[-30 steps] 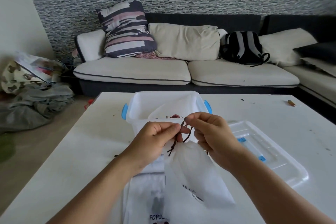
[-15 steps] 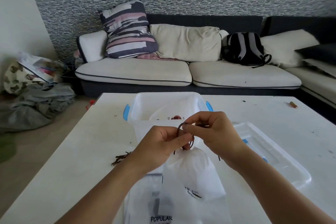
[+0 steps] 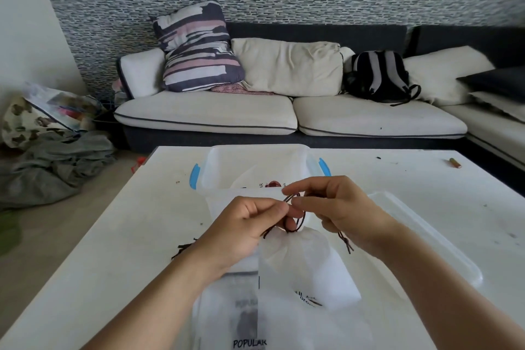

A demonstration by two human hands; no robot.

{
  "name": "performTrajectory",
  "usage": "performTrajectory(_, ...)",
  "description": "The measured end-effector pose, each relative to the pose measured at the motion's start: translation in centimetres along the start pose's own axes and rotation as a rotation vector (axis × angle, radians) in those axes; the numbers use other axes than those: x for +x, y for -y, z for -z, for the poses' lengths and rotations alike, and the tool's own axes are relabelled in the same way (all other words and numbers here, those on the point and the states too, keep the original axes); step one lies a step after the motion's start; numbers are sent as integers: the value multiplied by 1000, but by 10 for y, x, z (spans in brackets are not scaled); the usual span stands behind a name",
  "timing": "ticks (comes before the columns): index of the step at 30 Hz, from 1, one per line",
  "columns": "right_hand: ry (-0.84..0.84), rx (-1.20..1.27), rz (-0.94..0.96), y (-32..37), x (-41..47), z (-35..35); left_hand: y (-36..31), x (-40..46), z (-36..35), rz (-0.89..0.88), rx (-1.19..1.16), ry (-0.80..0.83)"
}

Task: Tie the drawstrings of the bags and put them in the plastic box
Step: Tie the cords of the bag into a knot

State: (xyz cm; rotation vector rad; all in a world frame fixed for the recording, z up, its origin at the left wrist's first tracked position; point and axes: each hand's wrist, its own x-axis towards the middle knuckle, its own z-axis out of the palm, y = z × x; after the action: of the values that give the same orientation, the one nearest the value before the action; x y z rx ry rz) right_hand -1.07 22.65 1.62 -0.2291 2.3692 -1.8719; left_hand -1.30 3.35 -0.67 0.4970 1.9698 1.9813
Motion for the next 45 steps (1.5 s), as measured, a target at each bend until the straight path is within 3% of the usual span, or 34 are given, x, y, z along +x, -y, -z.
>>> performTrajectory(2,100,22,-31,-1,0,1,-1,0,1,-4,12,9)
performTrajectory(10,120,247,-89,-4,2,1,2,1,4,43,-69,-18)
performTrajectory(16,74,307,-113,-4,4,-1,2,1,7,77,-169,25)
performTrajectory(21,32,327,-136,-7,7,-5,1,3,6,122,-239,-139)
performTrajectory(26,-56,331,-133,-11,12,-7,3,4,8,110,-217,-173)
performTrajectory(32,-130,193,-27,-16,14,-13,4,3,7,126,-125,-217)
performTrajectory(36,-169,-71,4,-17,13,-6,3,5,8,69,-142,-370)
performTrajectory(41,-88,-458,-43,-15,10,7,5,7,18,12,-188,-553)
performTrajectory(45,-43,-431,151,-5,8,-9,6,2,18,-13,-65,-548)
